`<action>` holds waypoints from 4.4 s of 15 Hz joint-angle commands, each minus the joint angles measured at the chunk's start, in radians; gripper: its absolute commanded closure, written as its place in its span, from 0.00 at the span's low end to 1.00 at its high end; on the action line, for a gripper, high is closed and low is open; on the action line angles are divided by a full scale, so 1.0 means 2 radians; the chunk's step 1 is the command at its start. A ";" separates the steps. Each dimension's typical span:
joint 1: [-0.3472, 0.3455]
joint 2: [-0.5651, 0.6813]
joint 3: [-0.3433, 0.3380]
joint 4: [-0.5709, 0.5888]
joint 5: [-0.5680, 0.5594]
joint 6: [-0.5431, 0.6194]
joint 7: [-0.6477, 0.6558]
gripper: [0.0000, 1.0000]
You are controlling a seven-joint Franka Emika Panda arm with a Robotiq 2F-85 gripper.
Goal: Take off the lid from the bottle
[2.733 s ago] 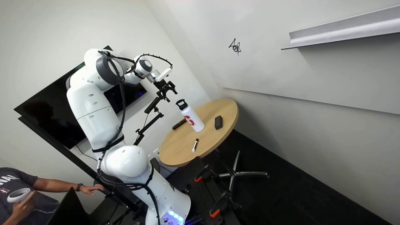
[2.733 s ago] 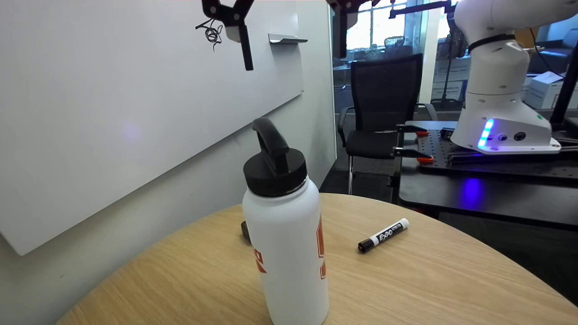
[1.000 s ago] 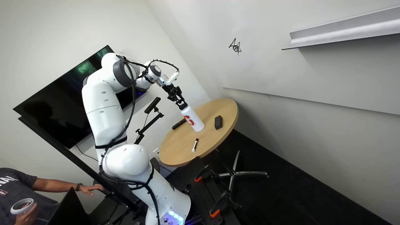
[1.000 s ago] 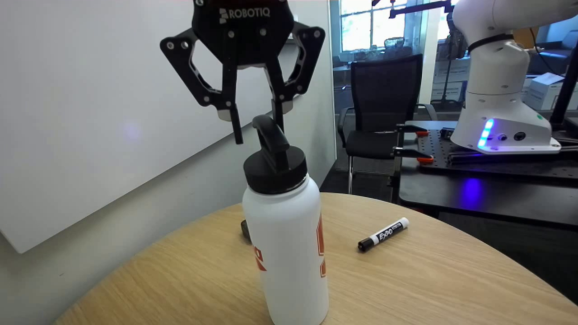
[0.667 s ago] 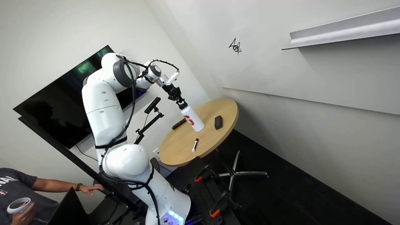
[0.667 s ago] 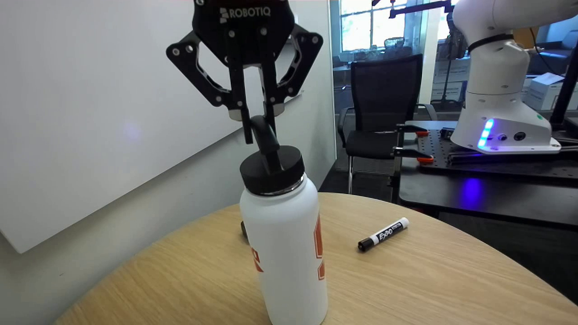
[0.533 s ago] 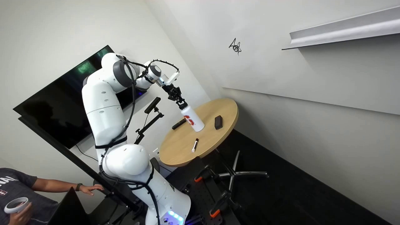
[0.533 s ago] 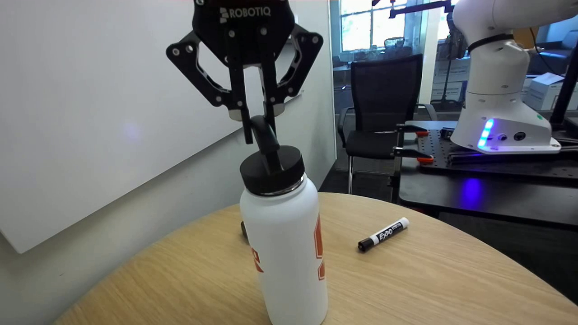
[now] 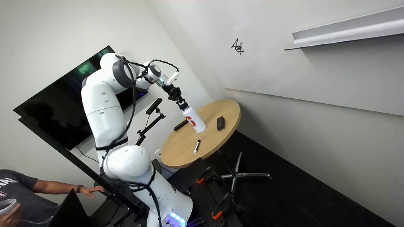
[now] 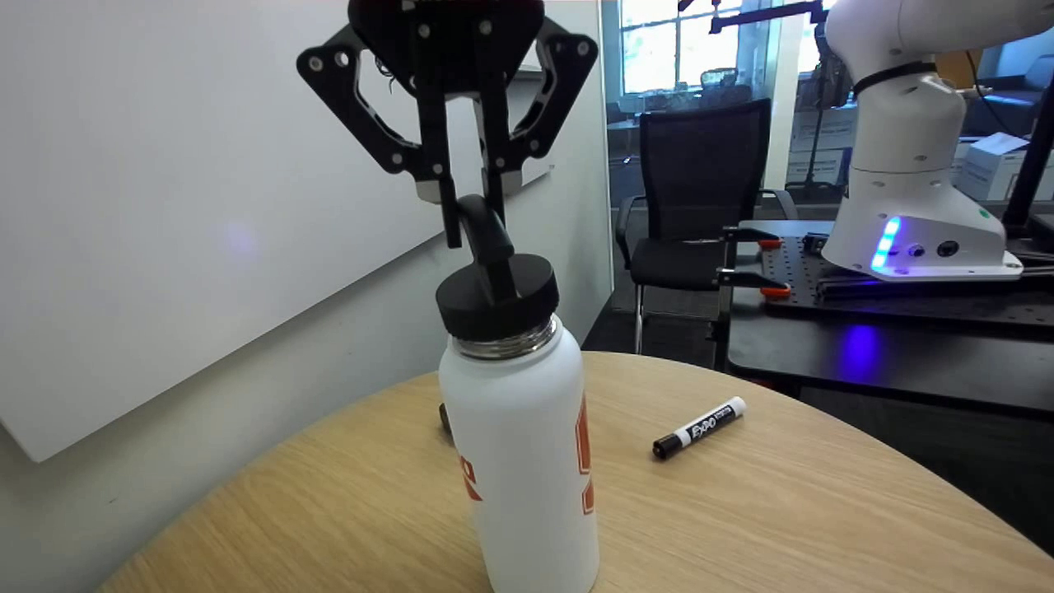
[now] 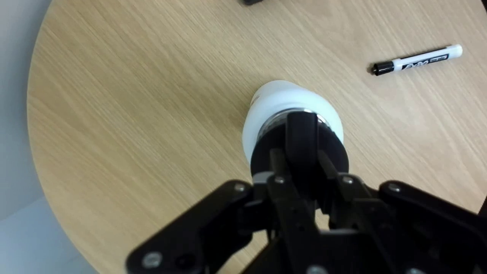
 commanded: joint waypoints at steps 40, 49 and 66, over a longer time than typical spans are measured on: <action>-0.108 -0.143 -0.034 -0.460 -0.010 0.340 0.505 0.79; -0.107 -0.124 -0.037 -0.470 -0.006 0.354 0.519 0.95; -0.067 -0.081 -0.068 -0.468 -0.043 0.371 0.552 0.40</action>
